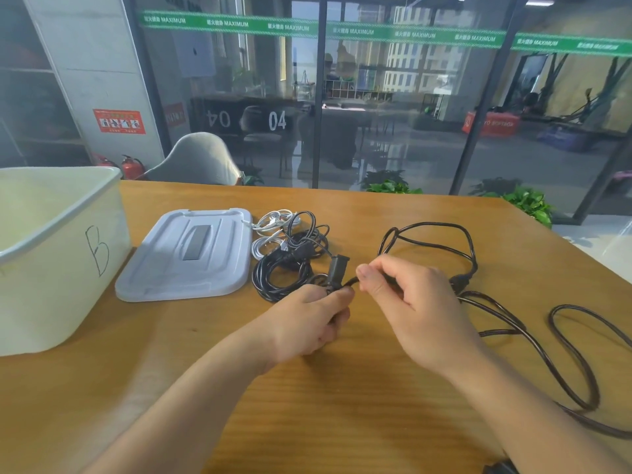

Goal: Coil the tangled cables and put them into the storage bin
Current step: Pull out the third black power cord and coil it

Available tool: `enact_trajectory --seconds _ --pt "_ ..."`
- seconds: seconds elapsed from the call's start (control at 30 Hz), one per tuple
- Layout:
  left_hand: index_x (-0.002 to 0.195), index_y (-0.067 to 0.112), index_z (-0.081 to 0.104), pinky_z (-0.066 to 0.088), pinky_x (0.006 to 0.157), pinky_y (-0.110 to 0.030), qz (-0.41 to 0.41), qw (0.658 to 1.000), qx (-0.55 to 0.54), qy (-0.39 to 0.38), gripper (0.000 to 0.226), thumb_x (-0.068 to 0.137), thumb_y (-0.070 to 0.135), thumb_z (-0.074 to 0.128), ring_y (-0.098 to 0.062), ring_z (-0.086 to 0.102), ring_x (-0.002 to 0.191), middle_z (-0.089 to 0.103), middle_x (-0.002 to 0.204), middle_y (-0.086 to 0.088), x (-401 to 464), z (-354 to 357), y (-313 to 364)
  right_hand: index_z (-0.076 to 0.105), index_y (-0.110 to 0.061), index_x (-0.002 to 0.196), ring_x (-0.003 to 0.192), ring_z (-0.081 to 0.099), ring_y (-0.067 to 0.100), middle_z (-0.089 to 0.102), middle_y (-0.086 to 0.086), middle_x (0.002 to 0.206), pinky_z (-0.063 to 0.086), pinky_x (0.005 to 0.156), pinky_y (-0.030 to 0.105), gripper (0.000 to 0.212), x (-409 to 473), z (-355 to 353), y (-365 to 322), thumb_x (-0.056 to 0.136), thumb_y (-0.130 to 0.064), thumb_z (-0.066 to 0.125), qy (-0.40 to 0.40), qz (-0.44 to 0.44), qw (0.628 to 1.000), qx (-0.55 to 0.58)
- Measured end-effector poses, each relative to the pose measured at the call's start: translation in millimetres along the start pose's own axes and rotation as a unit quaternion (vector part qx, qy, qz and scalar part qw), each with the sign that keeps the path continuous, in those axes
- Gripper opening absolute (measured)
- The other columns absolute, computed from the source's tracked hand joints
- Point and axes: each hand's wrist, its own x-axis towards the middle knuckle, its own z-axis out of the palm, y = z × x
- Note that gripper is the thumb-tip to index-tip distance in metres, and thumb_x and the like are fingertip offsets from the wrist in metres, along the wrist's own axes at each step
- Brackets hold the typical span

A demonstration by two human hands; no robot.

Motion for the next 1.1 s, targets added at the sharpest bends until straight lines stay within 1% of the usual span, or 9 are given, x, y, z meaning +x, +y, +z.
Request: enact_trajectory --seconds 0.17,0.23,0.37,0.43,0.5,0.63,0.77,0.9,1.1 --pt "0.059 0.024 0.054 0.027 0.049 -0.021 0.060 0.995 -0.032 0.071 0.055 0.105 0.053 0.047 -0.012 0.031 0.049 0.036 0.055 0.007 2.6 -5.9 -4.2 0.067 -0.024 0.102 0.060 0.039 0.009 0.045 -0.015 0.064 0.033 0.059 0.026 0.037 -6.4 12.3 -12.1 0.111 -0.041 0.035 -0.092 -0.001 0.987 0.130" --pt "0.058 0.024 0.044 0.024 0.055 -0.028 0.080 0.992 -0.066 0.071 0.044 0.097 0.045 0.048 -0.015 0.028 0.055 0.033 0.062 0.003 1.2 -7.2 -2.8 0.065 -0.028 0.106 0.062 0.039 0.009 0.045 -0.016 0.065 0.035 0.059 0.027 0.032 -9.3 15.7 -16.6 0.111 -0.040 0.035 -0.117 -0.004 0.983 0.140" --pt "0.086 -0.001 0.056 0.026 0.059 -0.033 0.097 0.983 -0.148 0.054 0.040 0.102 0.030 0.037 -0.018 0.029 0.059 0.036 0.067 0.000 0.2 -4.9 -3.0 0.062 -0.025 0.099 0.063 0.042 0.009 0.047 -0.016 0.064 0.035 0.062 0.021 0.027 -11.0 16.7 -18.9 0.109 -0.032 0.037 -0.140 -0.007 0.981 0.136" --pt "0.119 0.000 0.063 0.030 0.056 -0.029 0.084 0.973 -0.210 0.053 0.050 0.103 0.033 0.029 -0.018 0.031 0.059 0.041 0.065 -0.001 0.1 -5.2 -2.1 0.060 -0.026 0.092 0.061 0.041 0.010 0.045 -0.010 0.062 0.034 0.061 0.022 0.028 -11.3 16.4 -18.9 0.107 -0.030 0.037 -0.145 -0.004 0.981 0.130" --pt "0.132 0.005 0.060 0.031 0.056 -0.031 0.080 0.966 -0.242 0.046 0.057 0.104 0.042 0.026 -0.018 0.033 0.059 0.044 0.063 -0.002 -0.4 -6.3 -0.2 0.059 -0.027 0.086 0.059 0.039 0.009 0.044 -0.007 0.059 0.033 0.059 0.023 0.030 -12.7 17.2 -19.2 0.107 -0.031 0.038 -0.157 -0.002 0.979 0.131" --pt "0.130 0.013 0.061 0.034 0.055 -0.030 0.089 0.968 -0.229 0.044 0.061 0.096 0.062 0.044 -0.016 0.038 0.055 0.043 0.072 0.000 -1.1 -5.0 1.7 0.059 -0.025 0.085 0.060 0.047 0.014 0.051 -0.001 0.063 0.041 0.062 0.033 0.035 -14.3 22.2 -19.1 0.109 -0.036 0.037 -0.208 0.000 0.972 0.107" --pt "0.134 0.013 0.059 0.032 0.055 -0.026 0.109 0.957 -0.263 0.060 0.046 0.103 0.046 0.053 -0.013 0.036 0.056 0.041 0.071 0.003 0.2 -5.5 1.1 0.062 -0.025 0.088 0.057 0.047 0.007 0.055 -0.001 0.065 0.039 0.060 0.024 0.039 -16.0 26.0 -15.5 0.109 -0.044 0.036 -0.274 0.012 0.956 0.104" --pt "0.136 0.004 0.055 0.028 0.055 -0.027 0.154 0.937 -0.312 0.041 0.040 0.109 0.031 0.045 -0.014 0.032 0.055 0.039 0.072 0.000 -2.1 -7.1 3.7 0.061 -0.025 0.092 0.065 0.053 0.024 0.056 0.002 0.067 0.047 0.068 0.042 0.039 -19.0 32.0 -13.8 0.112 -0.044 0.034 -0.323 0.010 0.943 0.086" --pt "0.122 0.004 0.059 0.030 0.053 -0.027 0.188 0.919 -0.340 -0.065 0.036 0.104 0.034 0.050 -0.013 0.031 0.053 0.034 0.071 0.000 -14.4 -5.8 14.7 0.062 -0.024 0.085 0.057 0.046 0.005 0.051 -0.016 0.059 0.036 0.060 0.018 0.047 -15.8 32.1 -4.3 0.111 -0.051 0.034 -0.359 0.017 0.930 0.073"
